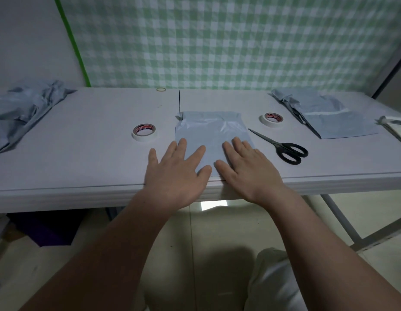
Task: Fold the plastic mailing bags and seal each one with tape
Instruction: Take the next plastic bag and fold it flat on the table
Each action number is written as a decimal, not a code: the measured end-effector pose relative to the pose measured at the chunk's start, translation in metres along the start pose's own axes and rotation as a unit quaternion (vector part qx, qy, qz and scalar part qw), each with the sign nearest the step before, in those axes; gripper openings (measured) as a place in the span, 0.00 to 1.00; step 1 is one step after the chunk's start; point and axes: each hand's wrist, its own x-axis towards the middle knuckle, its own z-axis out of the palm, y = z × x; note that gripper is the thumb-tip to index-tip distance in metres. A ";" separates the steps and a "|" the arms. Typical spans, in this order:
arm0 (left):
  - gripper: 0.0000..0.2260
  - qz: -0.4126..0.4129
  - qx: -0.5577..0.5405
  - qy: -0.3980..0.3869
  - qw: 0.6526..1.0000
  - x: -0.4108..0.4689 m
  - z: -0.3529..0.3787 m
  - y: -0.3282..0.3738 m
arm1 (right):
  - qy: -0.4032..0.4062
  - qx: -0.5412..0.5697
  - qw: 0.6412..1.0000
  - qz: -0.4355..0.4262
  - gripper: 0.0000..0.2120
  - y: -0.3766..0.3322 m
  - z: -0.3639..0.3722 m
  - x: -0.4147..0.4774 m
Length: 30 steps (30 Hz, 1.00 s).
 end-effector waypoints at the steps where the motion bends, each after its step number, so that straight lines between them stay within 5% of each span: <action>1: 0.25 -0.004 0.003 -0.002 1.000 -0.001 0.000 -0.001 | 0.000 0.007 1.000 0.007 0.45 0.000 -0.001 -0.001; 6: 0.29 -0.033 0.009 -0.003 0.999 -0.005 0.000 -0.006 | -0.022 -0.011 1.000 0.014 0.50 0.000 -0.002 -0.004; 12: 0.29 -0.050 0.000 0.005 0.999 -0.008 -0.001 -0.009 | -0.033 0.000 0.999 0.041 0.40 -0.003 -0.005 -0.006; 16: 0.29 -0.058 -0.006 0.015 0.998 -0.010 -0.001 -0.010 | -0.034 0.005 0.998 0.043 0.45 -0.004 -0.007 -0.006; 24: 0.25 -0.075 0.031 0.027 0.996 -0.015 -0.007 -0.015 | -0.048 -0.001 0.998 0.046 0.40 -0.006 -0.010 -0.008; 30: 0.24 0.026 0.036 0.074 0.996 -0.010 -0.008 0.016 | -0.047 -0.007 0.997 0.052 0.40 -0.006 -0.009 -0.008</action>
